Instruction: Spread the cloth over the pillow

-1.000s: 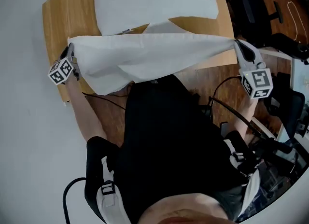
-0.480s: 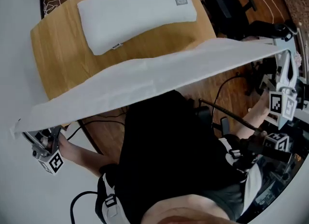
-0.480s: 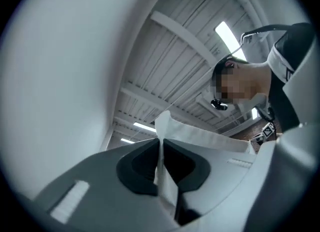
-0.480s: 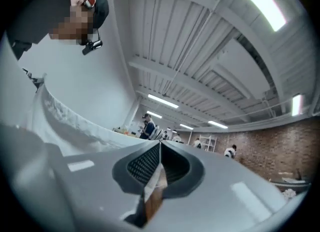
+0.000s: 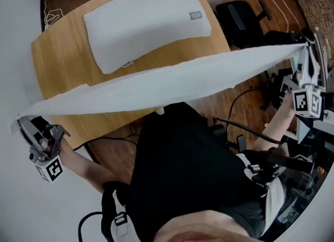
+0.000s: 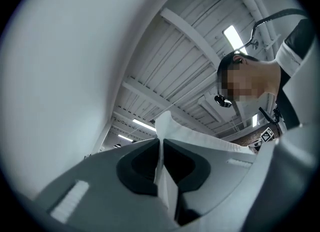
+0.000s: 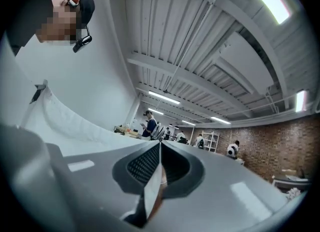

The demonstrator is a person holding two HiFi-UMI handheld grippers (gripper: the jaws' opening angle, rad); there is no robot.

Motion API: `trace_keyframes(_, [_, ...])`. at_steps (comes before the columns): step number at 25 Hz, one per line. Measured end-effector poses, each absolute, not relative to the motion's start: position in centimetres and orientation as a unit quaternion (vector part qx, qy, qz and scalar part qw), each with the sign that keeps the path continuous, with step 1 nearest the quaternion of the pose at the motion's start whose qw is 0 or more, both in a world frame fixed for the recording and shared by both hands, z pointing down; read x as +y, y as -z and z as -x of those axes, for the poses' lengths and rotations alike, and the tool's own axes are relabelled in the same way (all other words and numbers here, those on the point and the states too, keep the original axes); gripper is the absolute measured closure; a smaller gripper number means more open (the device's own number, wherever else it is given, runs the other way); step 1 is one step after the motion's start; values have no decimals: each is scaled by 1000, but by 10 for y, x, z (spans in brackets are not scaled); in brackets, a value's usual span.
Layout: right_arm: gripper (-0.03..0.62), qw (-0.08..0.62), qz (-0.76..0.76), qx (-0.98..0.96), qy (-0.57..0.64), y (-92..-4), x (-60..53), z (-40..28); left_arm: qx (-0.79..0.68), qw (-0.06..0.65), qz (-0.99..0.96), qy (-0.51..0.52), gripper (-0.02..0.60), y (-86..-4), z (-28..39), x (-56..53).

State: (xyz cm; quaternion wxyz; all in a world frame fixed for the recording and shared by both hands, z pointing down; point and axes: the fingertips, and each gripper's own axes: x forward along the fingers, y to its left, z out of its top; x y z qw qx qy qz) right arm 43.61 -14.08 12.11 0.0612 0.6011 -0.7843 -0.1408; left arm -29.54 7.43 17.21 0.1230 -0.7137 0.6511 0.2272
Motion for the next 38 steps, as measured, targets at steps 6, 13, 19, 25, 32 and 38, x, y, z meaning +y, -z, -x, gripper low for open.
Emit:
trace_keyframes(6, [586, 39, -562, -815, 138, -121, -279, -429, 693, 120, 690, -171, 566, -177, 293, -33])
trace_keyframes(13, [586, 27, -512, -853, 96, -197, -546, -360, 720, 31, 690, -72, 566, -295, 362, -254])
trace_keyframes(19, [586, 230, -451, -862, -41, -509, -751, -270, 737, -173, 646, 100, 566, -542, 424, -431])
trace_keyframes(25, [586, 403, -407, -814, -95, -684, -746, -269, 705, -288, 613, 211, 552, -670, 420, -434])
trace_keyframes(32, [348, 424, -415, -798, -107, -677, -717, -328, 731, -352, 579, 81, 330, -663, 465, -345])
trace_keyframes(38, [333, 255, -482, -813, -206, -596, -613, -426, 539, -379, 752, 18, 330, -606, 354, -217])
